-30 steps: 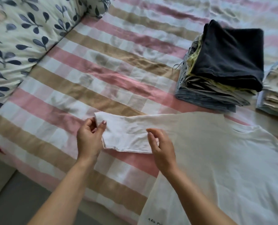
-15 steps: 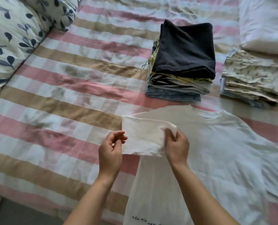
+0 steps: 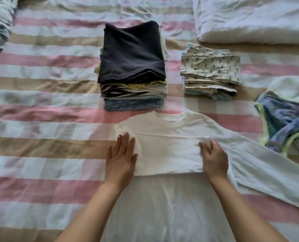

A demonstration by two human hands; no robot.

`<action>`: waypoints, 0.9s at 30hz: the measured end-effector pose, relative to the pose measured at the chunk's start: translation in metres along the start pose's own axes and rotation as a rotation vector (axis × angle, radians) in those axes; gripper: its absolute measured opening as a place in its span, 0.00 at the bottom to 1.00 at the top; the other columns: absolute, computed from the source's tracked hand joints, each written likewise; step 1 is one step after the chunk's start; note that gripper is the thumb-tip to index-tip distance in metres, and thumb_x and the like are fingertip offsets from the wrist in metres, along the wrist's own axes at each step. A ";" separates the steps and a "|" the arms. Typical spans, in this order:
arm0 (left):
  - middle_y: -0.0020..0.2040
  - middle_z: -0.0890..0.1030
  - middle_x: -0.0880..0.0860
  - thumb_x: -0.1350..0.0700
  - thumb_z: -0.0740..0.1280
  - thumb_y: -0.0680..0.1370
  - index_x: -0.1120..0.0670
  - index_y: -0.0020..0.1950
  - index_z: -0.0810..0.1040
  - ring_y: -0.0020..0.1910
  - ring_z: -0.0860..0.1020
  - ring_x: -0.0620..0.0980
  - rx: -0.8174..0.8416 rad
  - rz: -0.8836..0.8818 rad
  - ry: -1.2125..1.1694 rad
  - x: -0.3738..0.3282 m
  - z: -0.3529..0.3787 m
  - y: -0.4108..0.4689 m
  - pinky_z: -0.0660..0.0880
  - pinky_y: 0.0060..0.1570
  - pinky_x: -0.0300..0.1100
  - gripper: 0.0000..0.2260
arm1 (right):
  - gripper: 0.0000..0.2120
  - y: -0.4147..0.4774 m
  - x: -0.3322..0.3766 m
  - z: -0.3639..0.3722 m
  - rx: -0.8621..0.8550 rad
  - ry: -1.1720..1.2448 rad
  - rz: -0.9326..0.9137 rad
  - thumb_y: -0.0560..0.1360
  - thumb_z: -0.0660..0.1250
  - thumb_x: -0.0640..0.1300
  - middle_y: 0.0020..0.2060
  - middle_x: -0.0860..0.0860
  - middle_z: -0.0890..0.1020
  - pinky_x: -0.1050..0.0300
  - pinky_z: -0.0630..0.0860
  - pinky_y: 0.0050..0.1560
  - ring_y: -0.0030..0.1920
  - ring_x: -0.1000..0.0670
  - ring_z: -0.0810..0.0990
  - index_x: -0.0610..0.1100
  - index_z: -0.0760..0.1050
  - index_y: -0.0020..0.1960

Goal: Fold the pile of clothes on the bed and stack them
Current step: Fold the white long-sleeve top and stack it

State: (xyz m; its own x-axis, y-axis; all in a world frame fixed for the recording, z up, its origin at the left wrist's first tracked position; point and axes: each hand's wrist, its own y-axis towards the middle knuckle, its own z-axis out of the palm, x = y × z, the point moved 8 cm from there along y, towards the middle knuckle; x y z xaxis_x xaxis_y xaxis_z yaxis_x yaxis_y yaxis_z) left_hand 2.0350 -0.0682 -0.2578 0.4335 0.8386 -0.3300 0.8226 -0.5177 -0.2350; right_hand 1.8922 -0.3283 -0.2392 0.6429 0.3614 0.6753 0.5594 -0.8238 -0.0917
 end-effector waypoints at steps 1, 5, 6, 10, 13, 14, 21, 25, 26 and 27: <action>0.76 0.39 0.45 0.48 0.50 0.81 0.46 0.76 0.46 0.75 0.39 0.46 0.012 -0.035 0.020 0.004 0.005 0.003 0.40 0.72 0.51 0.25 | 0.12 0.001 -0.005 0.003 0.015 -0.057 0.024 0.77 0.64 0.48 0.40 0.38 0.81 0.49 0.69 0.39 0.42 0.36 0.78 0.39 0.75 0.51; 0.76 0.40 0.44 0.44 0.47 0.80 0.47 0.76 0.42 0.75 0.39 0.47 0.018 -0.149 0.112 0.027 0.013 0.009 0.41 0.71 0.55 0.26 | 0.18 0.000 -0.015 0.008 0.011 -0.186 0.034 0.76 0.63 0.49 0.50 0.41 0.82 0.50 0.72 0.42 0.49 0.37 0.80 0.44 0.69 0.64; 0.76 0.40 0.44 0.44 0.47 0.80 0.47 0.76 0.42 0.75 0.40 0.48 0.017 -0.159 0.121 0.029 0.014 0.012 0.40 0.71 0.55 0.27 | 0.18 0.000 -0.015 0.008 -0.005 -0.198 0.024 0.76 0.63 0.48 0.52 0.43 0.82 0.50 0.72 0.43 0.49 0.37 0.80 0.46 0.69 0.65; 0.77 0.42 0.43 0.45 0.49 0.80 0.48 0.76 0.44 0.76 0.40 0.50 0.000 -0.199 0.120 0.027 0.011 0.020 0.38 0.71 0.57 0.26 | 0.20 -0.001 -0.013 0.002 -0.091 -0.316 -0.060 0.76 0.64 0.44 0.57 0.41 0.76 0.45 0.74 0.44 0.54 0.37 0.75 0.43 0.69 0.67; 0.77 0.48 0.50 0.55 0.56 0.78 0.52 0.76 0.53 0.75 0.44 0.53 -0.078 -0.210 0.075 0.004 0.003 0.018 0.38 0.70 0.57 0.26 | 0.16 -0.001 -0.011 -0.010 -0.157 -0.355 -0.115 0.73 0.67 0.38 0.50 0.36 0.76 0.44 0.74 0.42 0.50 0.34 0.74 0.39 0.75 0.61; 0.77 0.51 0.53 0.59 0.59 0.76 0.54 0.74 0.57 0.75 0.47 0.55 -0.100 -0.170 0.055 -0.014 0.001 0.016 0.41 0.71 0.57 0.27 | 0.16 -0.002 -0.013 -0.018 -0.181 -0.348 -0.126 0.71 0.69 0.36 0.49 0.36 0.77 0.44 0.74 0.42 0.48 0.34 0.75 0.39 0.76 0.58; 0.55 0.80 0.60 0.70 0.66 0.61 0.62 0.54 0.79 0.54 0.78 0.61 -0.116 0.355 -0.170 -0.189 0.012 -0.008 0.76 0.53 0.52 0.22 | 0.15 -0.013 -0.073 -0.102 -0.288 -0.273 -0.015 0.65 0.71 0.29 0.46 0.39 0.79 0.43 0.74 0.45 0.47 0.34 0.76 0.40 0.80 0.49; 0.49 0.82 0.56 0.71 0.66 0.61 0.60 0.49 0.81 0.47 0.80 0.57 -0.016 0.509 -0.245 -0.277 0.041 -0.018 0.79 0.40 0.46 0.18 | 0.13 -0.013 -0.131 -0.156 -0.338 -0.237 0.120 0.66 0.69 0.28 0.47 0.37 0.78 0.43 0.73 0.48 0.49 0.33 0.75 0.38 0.80 0.49; 0.48 0.82 0.56 0.71 0.67 0.61 0.61 0.49 0.81 0.46 0.80 0.57 0.016 0.546 -0.247 -0.298 0.051 -0.021 0.79 0.40 0.47 0.18 | 0.13 -0.013 -0.147 -0.171 -0.361 -0.242 0.149 0.66 0.69 0.28 0.47 0.37 0.79 0.44 0.72 0.49 0.49 0.34 0.75 0.38 0.80 0.49; 0.48 0.82 0.57 0.70 0.67 0.62 0.61 0.49 0.81 0.46 0.80 0.58 0.049 0.580 -0.242 -0.316 0.061 -0.025 0.79 0.40 0.48 0.17 | 0.13 -0.012 -0.162 -0.184 -0.378 -0.250 0.175 0.67 0.69 0.29 0.48 0.37 0.79 0.45 0.71 0.50 0.50 0.34 0.75 0.38 0.80 0.49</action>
State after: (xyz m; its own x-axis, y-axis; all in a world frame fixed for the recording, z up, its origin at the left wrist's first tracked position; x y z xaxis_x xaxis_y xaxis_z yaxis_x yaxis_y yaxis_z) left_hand 1.8554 -0.3309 -0.2032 0.7038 0.3598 -0.6126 0.4584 -0.8887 0.0046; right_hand 1.6849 -0.4568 -0.2128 0.8422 0.2590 0.4729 0.2324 -0.9658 0.1152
